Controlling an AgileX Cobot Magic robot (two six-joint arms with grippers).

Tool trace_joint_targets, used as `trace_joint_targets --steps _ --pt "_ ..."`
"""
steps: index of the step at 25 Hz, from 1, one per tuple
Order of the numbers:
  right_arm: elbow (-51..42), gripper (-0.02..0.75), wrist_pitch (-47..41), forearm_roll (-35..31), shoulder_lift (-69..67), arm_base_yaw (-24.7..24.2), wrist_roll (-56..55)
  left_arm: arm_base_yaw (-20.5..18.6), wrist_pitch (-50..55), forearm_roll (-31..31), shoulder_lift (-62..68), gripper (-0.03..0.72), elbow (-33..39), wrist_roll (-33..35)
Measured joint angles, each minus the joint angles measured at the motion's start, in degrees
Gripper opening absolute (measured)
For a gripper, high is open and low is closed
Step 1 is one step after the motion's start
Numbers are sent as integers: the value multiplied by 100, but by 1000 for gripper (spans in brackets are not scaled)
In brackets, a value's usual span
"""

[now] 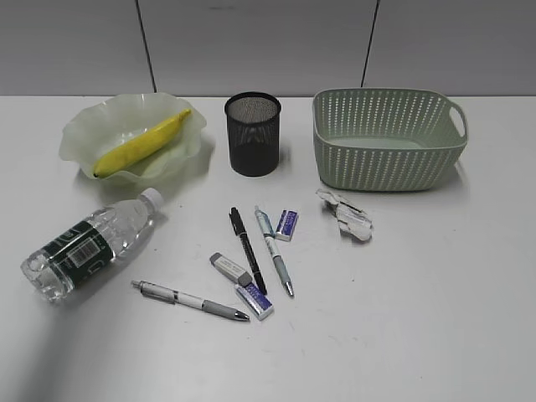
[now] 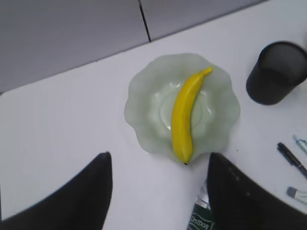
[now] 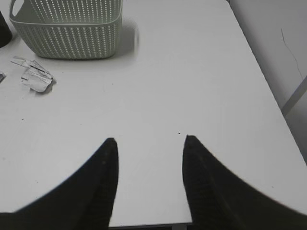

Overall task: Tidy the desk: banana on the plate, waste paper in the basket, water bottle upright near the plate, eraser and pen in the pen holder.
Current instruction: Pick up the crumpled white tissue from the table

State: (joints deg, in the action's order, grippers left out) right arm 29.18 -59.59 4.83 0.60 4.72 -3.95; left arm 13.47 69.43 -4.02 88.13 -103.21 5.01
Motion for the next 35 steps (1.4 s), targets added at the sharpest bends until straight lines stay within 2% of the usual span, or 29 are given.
trace_joint_targets --steps 3,7,16,21,25,32,35 --pt "0 360 0 0 0 0 0 0 0 19 -791 447 280 -130" --pt "0 360 0 0 0 0 0 0 6 41 -2032 439 1256 -307" --pt "0 360 6 -135 0 0 41 0 1 63 -5003 434 4450 -467" --pt "75 360 190 -1189 -232 0 1139 0 -261 67 -6331 433 5820 -467" --pt "130 360 982 -1880 -1120 0 1802 0 -357 73 -7286 433 6633 -467" --pt "233 385 2354 -4134 -3317 198 3987 0 -791 164 -8678 433 7217 -501" --pt "507 411 2519 -4436 -4485 441 4494 0 -839 189 -8844 433 7238 -501"
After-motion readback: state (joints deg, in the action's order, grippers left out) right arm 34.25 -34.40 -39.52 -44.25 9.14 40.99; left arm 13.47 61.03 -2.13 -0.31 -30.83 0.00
